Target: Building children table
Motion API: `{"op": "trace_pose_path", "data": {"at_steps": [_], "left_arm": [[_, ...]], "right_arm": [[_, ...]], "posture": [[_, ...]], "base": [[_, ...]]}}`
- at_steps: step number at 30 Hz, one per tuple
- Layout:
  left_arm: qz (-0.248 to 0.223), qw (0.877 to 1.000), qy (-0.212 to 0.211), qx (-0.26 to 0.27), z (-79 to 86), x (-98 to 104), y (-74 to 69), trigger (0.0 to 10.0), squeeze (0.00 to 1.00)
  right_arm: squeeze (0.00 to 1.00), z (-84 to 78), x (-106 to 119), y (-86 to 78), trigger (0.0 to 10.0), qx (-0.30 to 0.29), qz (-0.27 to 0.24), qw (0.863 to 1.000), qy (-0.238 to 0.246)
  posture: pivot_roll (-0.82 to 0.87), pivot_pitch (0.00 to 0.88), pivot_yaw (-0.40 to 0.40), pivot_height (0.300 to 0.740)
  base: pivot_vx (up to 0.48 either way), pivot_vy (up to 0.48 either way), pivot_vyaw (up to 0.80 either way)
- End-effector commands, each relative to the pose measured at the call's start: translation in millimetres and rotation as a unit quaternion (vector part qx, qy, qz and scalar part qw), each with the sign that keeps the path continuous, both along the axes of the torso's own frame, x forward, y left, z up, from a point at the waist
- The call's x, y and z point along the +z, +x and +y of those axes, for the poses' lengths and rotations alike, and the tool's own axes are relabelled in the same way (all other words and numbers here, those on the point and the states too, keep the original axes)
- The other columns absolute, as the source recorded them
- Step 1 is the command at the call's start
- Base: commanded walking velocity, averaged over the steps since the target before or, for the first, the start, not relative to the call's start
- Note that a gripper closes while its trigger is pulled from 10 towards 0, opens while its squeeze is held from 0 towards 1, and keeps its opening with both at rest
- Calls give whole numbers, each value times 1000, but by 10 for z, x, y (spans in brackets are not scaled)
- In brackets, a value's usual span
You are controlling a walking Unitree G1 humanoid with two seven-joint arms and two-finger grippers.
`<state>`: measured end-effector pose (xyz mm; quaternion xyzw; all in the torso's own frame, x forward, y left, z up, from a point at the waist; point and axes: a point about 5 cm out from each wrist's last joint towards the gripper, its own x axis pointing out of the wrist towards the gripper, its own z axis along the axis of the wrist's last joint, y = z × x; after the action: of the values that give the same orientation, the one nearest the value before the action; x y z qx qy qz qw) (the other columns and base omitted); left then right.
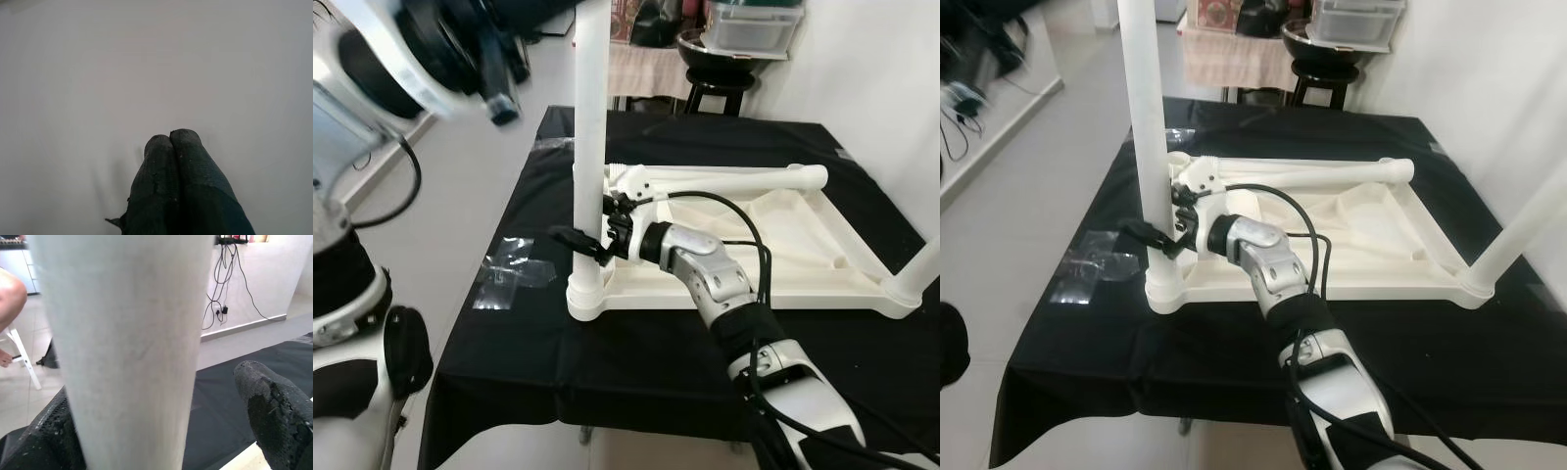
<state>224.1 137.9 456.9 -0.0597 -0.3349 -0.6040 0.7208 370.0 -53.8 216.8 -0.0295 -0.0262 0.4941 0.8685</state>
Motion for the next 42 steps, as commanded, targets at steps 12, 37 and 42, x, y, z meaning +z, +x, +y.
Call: {"op": "trace_pose_path", "data": {"at_steps": [12, 37, 42], "left_arm": [[-37, 974, -142, -172, -148, 929, -327, 10000, 0], [-9, 951, -176, -253, -163, 1062, -447, 10000, 0], [4, 948, -186, -258, -132, 1080, -417, 10000, 0]], "right_arm": [[0, -468, 103, 139, 10000, -76, -13, 997, 11], [0, -420, 130, 149, 10000, -70, -15, 997, 25], [0, -408, 126, 147, 10000, -68, -15, 997, 27]], "posture": [[55, 91, -41, 740], [60, 90, -42, 740], [62, 89, -41, 740]], "base": [[0, 0, 0], [0, 0, 0], [0, 0, 0]]}}
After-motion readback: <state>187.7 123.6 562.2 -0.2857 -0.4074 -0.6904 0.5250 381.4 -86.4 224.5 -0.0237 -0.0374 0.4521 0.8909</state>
